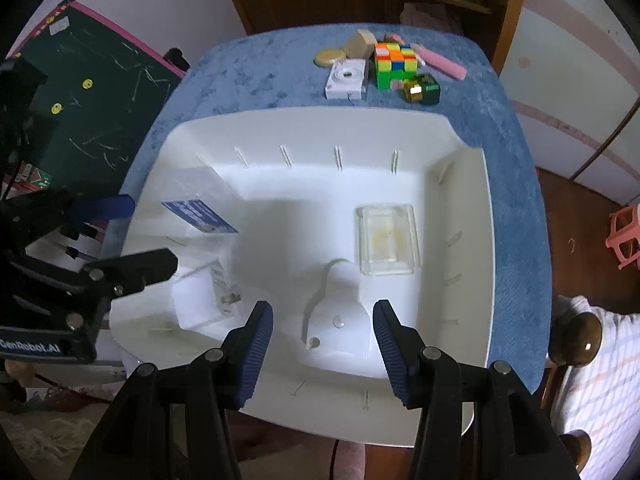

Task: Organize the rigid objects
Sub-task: 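Lower the charger and white piece into the tray and open both tools, then reach the left tool to the white lens toy while the right tool reaches the green bottle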

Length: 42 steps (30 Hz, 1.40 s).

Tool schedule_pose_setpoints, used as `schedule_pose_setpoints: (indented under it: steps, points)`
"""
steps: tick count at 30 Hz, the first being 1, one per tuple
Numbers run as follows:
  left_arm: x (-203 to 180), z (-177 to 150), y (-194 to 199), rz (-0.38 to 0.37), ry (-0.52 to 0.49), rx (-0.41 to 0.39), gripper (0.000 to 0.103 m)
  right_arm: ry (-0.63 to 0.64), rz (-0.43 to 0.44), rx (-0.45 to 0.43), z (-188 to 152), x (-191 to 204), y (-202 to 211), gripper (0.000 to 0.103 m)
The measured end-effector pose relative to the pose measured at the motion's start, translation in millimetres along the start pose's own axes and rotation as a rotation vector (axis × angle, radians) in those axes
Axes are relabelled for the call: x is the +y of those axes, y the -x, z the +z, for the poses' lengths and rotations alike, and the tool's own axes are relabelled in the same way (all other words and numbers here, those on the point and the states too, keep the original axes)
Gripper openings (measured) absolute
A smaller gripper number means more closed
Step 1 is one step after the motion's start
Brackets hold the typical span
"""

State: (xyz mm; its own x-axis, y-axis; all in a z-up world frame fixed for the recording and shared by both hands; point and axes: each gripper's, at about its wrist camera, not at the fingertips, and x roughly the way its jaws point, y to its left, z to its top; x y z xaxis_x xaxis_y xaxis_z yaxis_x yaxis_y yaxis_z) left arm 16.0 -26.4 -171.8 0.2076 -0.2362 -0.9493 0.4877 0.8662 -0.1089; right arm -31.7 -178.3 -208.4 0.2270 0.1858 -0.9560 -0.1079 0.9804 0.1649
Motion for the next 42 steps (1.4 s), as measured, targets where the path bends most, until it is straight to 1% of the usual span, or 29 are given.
schedule_pose_setpoints:
  steps: [4, 9, 13, 19, 21, 23, 27, 32, 36, 37, 38, 42]
  points:
    - [-2, 12, 15, -0.017, 0.014, -0.035, 0.083, 0.01, -0.002, -0.043, 3, 3, 15, 0.053]
    - [-11, 27, 29, -0.027, 0.002, -0.079, 0.083, 0.015, -0.014, -0.097, 9, 2, 33, 0.053]
    - [-19, 40, 41, -0.044, -0.001, -0.114, 0.083, -0.005, 0.003, -0.142, 16, -6, 51, 0.053]
    - [-27, 58, 55, -0.044, 0.003, -0.16, 0.083, -0.015, 0.003, -0.21, 25, -16, 74, 0.053]
    - [-29, 65, 59, -0.04, 0.001, -0.174, 0.083, -0.017, 0.007, -0.23, 29, -20, 81, 0.054]
    - [-30, 71, 63, -0.027, -0.004, -0.191, 0.083, -0.02, 0.01, -0.251, 33, -25, 89, 0.06]
    - [-32, 87, 70, 0.003, -0.007, -0.224, 0.083, -0.018, 0.005, -0.286, 43, -34, 99, 0.06]
    - [-27, 113, 74, 0.043, 0.015, -0.265, 0.083, -0.009, -0.012, -0.318, 61, -50, 106, 0.06]
    - [-17, 136, 64, 0.058, 0.049, -0.256, 0.083, -0.006, -0.011, -0.32, 83, -67, 103, 0.061]
    - [-14, 143, 59, 0.061, 0.06, -0.246, 0.083, -0.006, -0.01, -0.318, 91, -72, 100, 0.066]
    - [-10, 150, 52, 0.064, 0.072, -0.234, 0.083, -0.008, -0.009, -0.316, 96, -77, 97, 0.069]
    - [11, 178, 12, 0.117, 0.134, -0.164, 0.083, -0.019, 0.005, -0.301, 126, -97, 79, 0.07]
